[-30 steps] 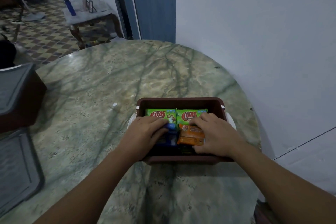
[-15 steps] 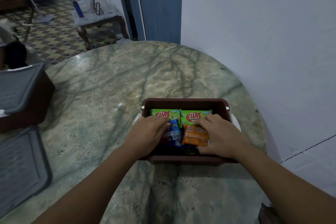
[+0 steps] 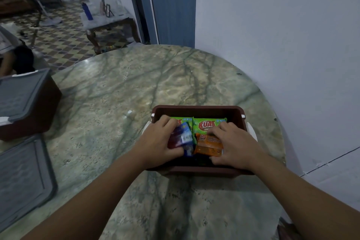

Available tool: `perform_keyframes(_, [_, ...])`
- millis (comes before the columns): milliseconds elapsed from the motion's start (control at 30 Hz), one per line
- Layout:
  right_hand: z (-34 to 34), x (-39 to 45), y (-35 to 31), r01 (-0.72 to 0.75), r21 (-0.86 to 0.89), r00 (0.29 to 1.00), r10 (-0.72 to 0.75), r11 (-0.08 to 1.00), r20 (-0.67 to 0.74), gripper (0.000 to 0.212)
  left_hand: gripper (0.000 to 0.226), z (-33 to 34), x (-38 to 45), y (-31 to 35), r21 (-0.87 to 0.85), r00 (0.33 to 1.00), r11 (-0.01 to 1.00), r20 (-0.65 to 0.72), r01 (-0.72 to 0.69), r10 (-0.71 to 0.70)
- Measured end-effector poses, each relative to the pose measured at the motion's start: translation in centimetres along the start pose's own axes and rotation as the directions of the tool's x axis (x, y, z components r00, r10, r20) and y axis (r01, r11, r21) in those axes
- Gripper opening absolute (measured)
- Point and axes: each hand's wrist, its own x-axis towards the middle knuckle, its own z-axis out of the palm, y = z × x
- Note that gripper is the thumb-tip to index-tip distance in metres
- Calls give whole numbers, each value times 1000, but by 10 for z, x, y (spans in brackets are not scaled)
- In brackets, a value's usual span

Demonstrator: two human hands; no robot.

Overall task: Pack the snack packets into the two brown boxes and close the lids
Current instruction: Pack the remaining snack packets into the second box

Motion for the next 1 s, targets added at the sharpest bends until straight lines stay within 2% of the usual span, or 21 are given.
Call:
perform_keyframes(67, [0,1,0,4,-3,1000,-4,1000,1,81,40,-11,5,0,-201,996,976,53,77,-68])
perform_keyframes(133, [0,1,0,10,0,1000,-10,1000,5,81,23,-24,11,2,-396,963,889,224,231,-151])
perform_keyframes(200, [-1,1,0,18,3,1000,-18,1000,4,80,15,-32,15,2,-482,928,814,329,324,-174])
perform_keyframes(267, [-1,0,0,20,12,1000,-20,1000,2,80,18,-34,20,-1,-522,913,773,367,361,-179])
perform_keyframes(433, [-1,0,1,24,12,1000,-24,1000,1,79,26,-36,33,-3,-385,884,856,440,345,-158])
perform_keyframes(600, [-1,0,0,22,33,1000,-22,999,-3,77,43,-34,44,4,-79,769,944,604,320,-210])
perform_keyframes(667, [-2,0,0,23,34,1000,-23,999,0,75,44,-27,47,6,2,755,964,621,265,-209])
perform_keyframes(733, [-2,0,1,21,26,1000,-21,999,2,74,44,-16,46,4,53,782,982,598,183,-178])
perform_keyframes(833, [-1,-1,1,14,24,1000,-14,1000,-3,75,46,-2,39,-4,174,891,983,433,64,-135])
perform_keyframes(900, [0,-1,2,16,18,1000,-16,1000,-9,76,59,2,30,-6,137,923,989,368,62,-109])
perform_keyframes(1000, [1,0,3,21,13,1000,-21,1000,-8,77,85,3,16,-7,96,933,995,353,31,-63])
